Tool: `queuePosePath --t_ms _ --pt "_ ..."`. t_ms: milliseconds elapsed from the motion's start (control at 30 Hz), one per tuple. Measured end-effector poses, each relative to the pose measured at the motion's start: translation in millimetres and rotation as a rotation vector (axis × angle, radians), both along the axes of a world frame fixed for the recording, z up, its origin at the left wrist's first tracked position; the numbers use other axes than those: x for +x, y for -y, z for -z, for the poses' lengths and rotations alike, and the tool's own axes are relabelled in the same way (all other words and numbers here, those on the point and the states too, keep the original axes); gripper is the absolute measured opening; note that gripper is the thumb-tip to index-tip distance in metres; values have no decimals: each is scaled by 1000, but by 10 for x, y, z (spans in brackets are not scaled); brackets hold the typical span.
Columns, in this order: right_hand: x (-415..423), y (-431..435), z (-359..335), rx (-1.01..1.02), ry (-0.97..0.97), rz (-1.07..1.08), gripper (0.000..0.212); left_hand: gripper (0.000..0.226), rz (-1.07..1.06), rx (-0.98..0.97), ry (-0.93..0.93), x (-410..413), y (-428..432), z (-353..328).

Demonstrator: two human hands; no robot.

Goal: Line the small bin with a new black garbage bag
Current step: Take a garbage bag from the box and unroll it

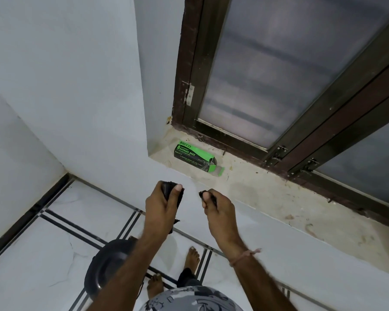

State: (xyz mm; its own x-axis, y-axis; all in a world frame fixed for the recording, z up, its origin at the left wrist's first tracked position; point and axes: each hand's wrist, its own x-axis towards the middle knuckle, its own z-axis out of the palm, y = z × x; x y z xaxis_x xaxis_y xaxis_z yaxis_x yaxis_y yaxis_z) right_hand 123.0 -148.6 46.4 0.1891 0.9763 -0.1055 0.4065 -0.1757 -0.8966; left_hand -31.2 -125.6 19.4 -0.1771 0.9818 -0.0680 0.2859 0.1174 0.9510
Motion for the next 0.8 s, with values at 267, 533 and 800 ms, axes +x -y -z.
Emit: queuePosePath --t_ms 267,533,800 --pt "497 -54 235 22 346 91 21 33 -83 -53 -277 -304 -19 118" --pt "264 -150 7 -186 -144 -18 57 41 -9 -335 328 85 -57 -1" --pt "313 -93 -20 -269 -393 -285 43 49 57 -416 1040 261 -333 -98"
